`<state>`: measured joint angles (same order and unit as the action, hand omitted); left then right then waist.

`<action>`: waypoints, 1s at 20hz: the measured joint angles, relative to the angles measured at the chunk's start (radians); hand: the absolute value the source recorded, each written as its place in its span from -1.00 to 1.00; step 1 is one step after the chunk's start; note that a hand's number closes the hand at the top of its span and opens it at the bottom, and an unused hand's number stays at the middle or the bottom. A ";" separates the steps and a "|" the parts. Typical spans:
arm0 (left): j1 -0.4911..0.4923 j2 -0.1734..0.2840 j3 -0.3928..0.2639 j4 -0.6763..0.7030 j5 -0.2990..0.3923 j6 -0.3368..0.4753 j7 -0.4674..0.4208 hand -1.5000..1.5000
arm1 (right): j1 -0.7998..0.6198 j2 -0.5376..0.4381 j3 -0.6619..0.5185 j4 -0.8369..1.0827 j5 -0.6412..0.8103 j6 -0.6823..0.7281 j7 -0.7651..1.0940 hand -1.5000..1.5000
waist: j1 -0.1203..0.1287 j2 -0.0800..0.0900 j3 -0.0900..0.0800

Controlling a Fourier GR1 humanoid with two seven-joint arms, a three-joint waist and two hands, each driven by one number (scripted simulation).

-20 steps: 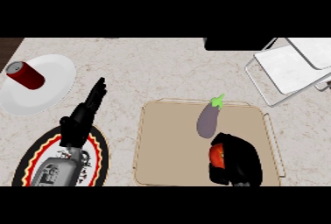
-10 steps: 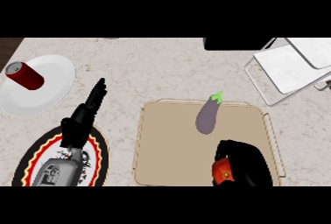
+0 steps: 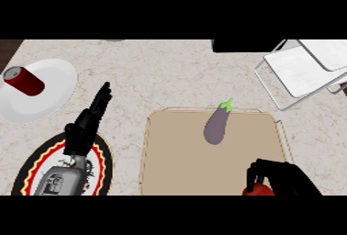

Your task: Pick the tomato from the tray and place it in the tiered shelf

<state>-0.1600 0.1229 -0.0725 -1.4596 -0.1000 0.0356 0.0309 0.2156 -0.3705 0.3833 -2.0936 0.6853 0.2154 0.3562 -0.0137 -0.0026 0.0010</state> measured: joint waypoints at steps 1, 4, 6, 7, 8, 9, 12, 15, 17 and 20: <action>0.002 0.008 0.009 -0.003 0.008 -0.007 0.001 0.00 | 0.015 0.002 -0.023 -0.035 -0.040 -0.004 -0.019 1.00 | -0.001 0.000 0.000; 0.011 0.002 0.005 -0.012 0.007 -0.007 0.005 0.00 | 0.059 0.003 -0.097 -0.144 -0.139 -0.009 -0.051 1.00 | -0.003 -0.001 0.000; 0.003 0.002 0.007 -0.017 0.005 -0.005 0.014 0.00 | 0.078 -0.003 -0.156 -0.226 -0.199 0.000 -0.046 1.00 | -0.003 -0.001 0.000; 0.005 0.006 0.010 -0.016 0.006 -0.010 0.013 0.00 | 0.072 -0.005 -0.194 -0.241 -0.230 0.006 -0.042 1.00 | -0.001 -0.001 -0.001; 0.003 0.002 0.008 -0.018 0.006 -0.009 0.015 0.00 | 0.070 -0.004 -0.223 -0.253 -0.253 0.011 -0.035 1.00 | -0.001 0.000 -0.001; 0.009 -0.001 0.006 -0.014 0.004 -0.009 0.010 0.00 | 0.062 -0.005 -0.257 -0.264 -0.276 0.017 -0.021 1.00 | -0.001 0.000 -0.001; 0.018 -0.006 0.004 -0.005 -0.003 -0.006 -0.009 0.00 | 0.032 -0.008 -0.343 -0.283 -0.314 0.018 0.017 1.00 | 0.000 0.000 -0.002; 0.002 -0.008 0.008 -0.002 -0.003 -0.005 0.006 0.00 | -0.055 -0.035 -0.432 -0.294 -0.348 0.031 0.104 1.00 | 0.002 0.000 -0.002; -0.005 -0.008 0.007 -0.006 -0.007 -0.003 0.016 0.00 | -0.100 -0.061 -0.514 -0.298 -0.393 0.041 0.133 1.00 | -0.001 -0.001 -0.002; -0.009 -0.004 0.014 -0.007 -0.004 -0.008 0.019 0.00 | -0.209 -0.089 -0.604 -0.292 -0.447 0.035 0.213 1.00 | 0.006 0.000 -0.002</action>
<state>-0.1694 0.1187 -0.0588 -1.4661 -0.1039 0.0275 0.0495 0.0070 -0.4599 -0.2203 -2.3858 0.2387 0.2509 0.5696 -0.0079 -0.0028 -0.0013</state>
